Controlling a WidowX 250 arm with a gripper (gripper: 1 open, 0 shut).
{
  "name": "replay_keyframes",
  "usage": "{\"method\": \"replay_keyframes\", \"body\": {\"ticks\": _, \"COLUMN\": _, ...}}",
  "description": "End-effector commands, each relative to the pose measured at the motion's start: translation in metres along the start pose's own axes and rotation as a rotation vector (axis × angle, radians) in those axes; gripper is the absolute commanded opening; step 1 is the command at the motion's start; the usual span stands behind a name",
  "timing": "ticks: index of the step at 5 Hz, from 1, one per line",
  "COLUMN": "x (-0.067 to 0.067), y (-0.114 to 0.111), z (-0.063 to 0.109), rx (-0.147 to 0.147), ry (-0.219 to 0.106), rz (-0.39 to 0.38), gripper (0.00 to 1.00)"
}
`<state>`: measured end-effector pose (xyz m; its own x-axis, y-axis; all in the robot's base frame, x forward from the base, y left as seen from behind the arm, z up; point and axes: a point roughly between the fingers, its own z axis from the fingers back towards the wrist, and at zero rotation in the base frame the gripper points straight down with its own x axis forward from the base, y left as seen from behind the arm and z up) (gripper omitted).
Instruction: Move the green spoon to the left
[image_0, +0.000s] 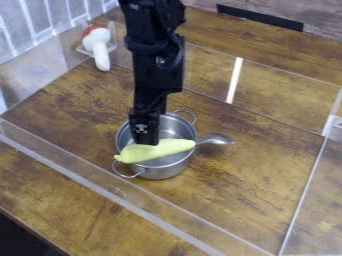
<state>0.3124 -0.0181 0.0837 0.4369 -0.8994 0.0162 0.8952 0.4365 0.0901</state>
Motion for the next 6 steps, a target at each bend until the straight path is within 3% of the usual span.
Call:
{"method": "replay_keyframes", "body": {"ticks": 1, "x": 0.023, "y": 0.009, "z": 0.026, "rx": 0.101, "ry": -0.053, "rz": -0.052, "gripper": 1.0}}
{"method": "replay_keyframes", "body": {"ticks": 2, "x": 0.038, "y": 0.012, "z": 0.023, "rx": 0.125, "ry": -0.055, "rz": -0.088, "gripper": 1.0}}
{"method": "replay_keyframes", "body": {"ticks": 4, "x": 0.027, "y": 0.031, "z": -0.011, "rx": 0.121, "ry": -0.087, "rz": -0.221, "gripper": 1.0}}
{"method": "replay_keyframes", "body": {"ticks": 5, "x": 0.028, "y": 0.025, "z": -0.018, "rx": 0.114, "ry": -0.099, "rz": -0.255, "gripper": 1.0}}
{"method": "replay_keyframes", "body": {"ticks": 6, "x": 0.023, "y": 0.021, "z": -0.005, "rx": 0.125, "ry": -0.099, "rz": -0.256, "gripper": 0.0}}
